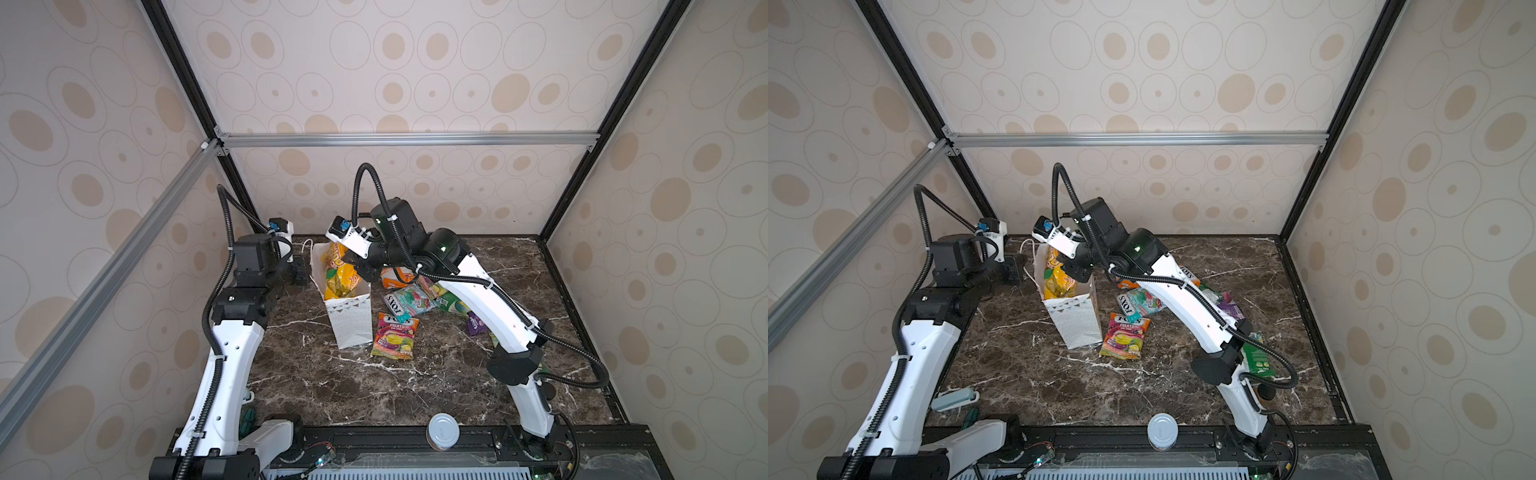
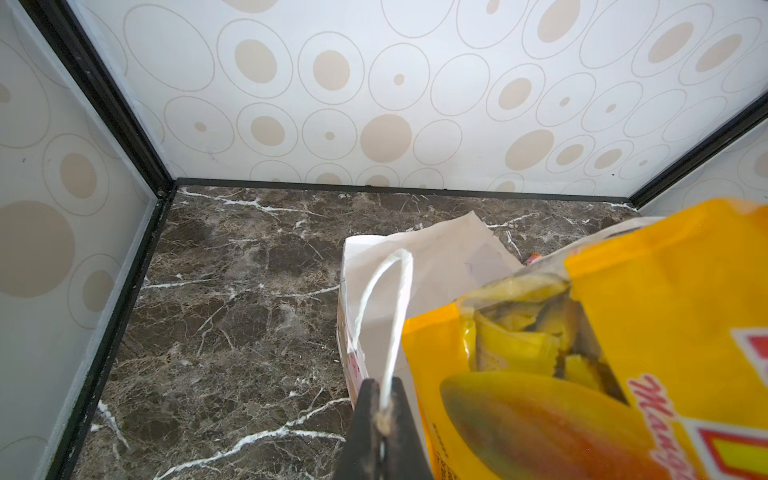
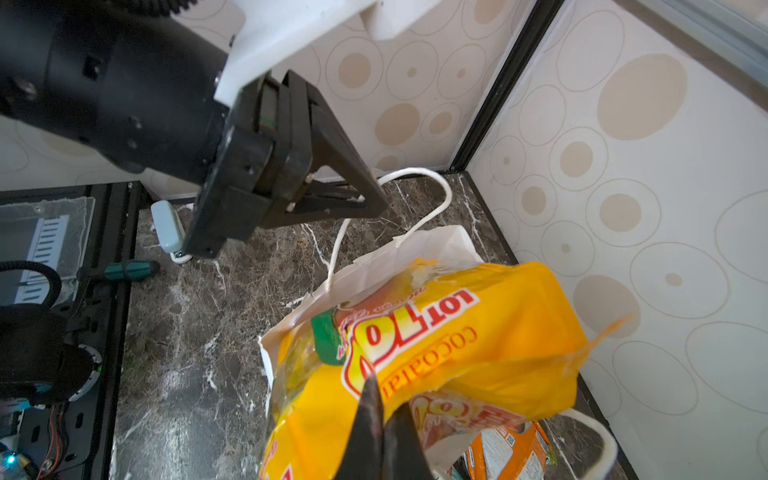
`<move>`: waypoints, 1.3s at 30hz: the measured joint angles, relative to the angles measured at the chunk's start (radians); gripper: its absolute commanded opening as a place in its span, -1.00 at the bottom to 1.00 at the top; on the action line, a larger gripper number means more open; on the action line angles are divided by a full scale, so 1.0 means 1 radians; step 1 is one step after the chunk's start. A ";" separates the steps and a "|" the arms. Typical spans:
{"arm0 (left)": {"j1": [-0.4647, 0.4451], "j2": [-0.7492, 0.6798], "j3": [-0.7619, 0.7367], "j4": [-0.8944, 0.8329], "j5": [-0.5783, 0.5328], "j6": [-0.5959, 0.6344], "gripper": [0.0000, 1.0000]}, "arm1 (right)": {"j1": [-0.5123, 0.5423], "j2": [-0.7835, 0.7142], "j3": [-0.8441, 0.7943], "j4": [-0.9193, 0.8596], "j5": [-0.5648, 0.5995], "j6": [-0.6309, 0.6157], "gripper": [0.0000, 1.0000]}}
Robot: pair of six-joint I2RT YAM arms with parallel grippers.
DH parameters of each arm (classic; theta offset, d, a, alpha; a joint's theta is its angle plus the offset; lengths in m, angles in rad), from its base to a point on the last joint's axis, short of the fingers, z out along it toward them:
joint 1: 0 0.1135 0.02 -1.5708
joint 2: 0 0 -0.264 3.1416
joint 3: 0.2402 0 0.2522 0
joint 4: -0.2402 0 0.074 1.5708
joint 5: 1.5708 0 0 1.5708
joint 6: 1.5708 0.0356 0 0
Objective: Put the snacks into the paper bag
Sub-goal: 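Lower the yellow packet into the bag and open the right gripper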
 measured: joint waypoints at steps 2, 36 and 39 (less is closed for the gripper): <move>0.000 0.006 0.000 0.003 0.001 0.000 -1.00 | 0.000 0.004 0.000 -0.013 -0.008 -0.007 -1.00; 0.000 0.014 -0.003 0.020 0.064 -0.001 -1.00 | 0.056 0.120 0.004 -0.068 0.231 0.015 -1.00; 0.000 0.009 -0.021 0.029 0.071 -0.002 -1.00 | 0.059 0.127 0.004 -0.072 0.233 0.026 -1.00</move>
